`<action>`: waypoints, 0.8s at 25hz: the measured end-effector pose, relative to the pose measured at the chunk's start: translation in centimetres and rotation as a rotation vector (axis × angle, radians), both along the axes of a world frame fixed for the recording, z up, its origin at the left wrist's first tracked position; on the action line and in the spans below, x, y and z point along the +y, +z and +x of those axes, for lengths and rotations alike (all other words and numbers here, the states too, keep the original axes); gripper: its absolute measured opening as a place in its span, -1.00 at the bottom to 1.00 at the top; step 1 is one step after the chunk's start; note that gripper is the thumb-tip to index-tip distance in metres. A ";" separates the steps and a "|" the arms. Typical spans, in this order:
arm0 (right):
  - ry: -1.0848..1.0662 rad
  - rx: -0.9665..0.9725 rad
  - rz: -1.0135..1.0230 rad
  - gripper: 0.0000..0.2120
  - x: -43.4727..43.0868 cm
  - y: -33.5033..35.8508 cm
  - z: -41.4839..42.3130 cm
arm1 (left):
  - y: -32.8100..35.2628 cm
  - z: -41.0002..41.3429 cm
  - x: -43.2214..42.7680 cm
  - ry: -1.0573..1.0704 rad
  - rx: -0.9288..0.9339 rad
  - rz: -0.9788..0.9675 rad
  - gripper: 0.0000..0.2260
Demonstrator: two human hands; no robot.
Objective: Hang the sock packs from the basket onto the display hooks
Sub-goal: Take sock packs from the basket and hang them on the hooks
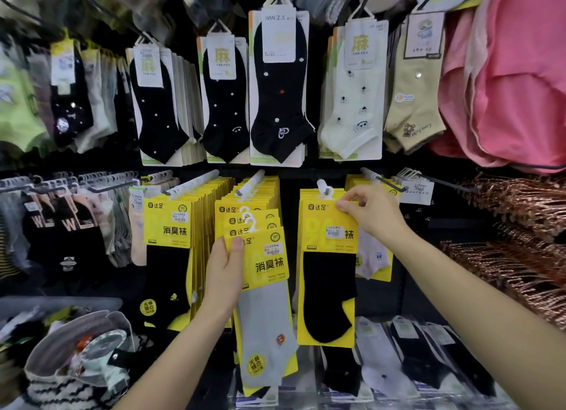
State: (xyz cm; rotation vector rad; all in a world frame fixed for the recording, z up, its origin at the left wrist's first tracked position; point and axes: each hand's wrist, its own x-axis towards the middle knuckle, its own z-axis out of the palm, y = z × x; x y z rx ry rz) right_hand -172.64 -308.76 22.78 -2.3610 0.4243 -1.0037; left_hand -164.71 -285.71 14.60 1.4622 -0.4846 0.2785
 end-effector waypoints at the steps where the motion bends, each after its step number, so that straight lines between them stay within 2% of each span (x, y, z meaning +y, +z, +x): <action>1: -0.010 0.014 -0.016 -0.89 0.2 -0.2 0.1 | -0.2 0.2 0.3 0.005 0.004 -0.004 -0.87; 9: -0.103 0.111 -0.073 -0.80 0.8 -0.4 0.7 | 0.5 -0.8 -1.2 -0.066 -0.034 0.025 -0.86; 11: -0.130 0.049 -0.086 -0.79 0.9 -0.6 0.4 | 1.1 -1.3 -2.0 -0.088 -0.044 0.020 -0.87; 14: 0.001 -0.159 -0.033 -0.79 2.3 -1.4 -0.7 | 1.5 -1.7 -3.2 -0.104 -0.079 0.018 -0.89; 17: 0.148 -0.046 0.079 -0.70 3.9 -2.5 -1.3 | 1.7 -2.5 -4.6 -0.158 -0.063 -0.027 -0.93; 20: 0.144 -0.040 0.188 -0.73 3.3 -3.0 -1.7 | 1.8 -3.4 -5.6 -0.216 -0.025 -0.068 -0.95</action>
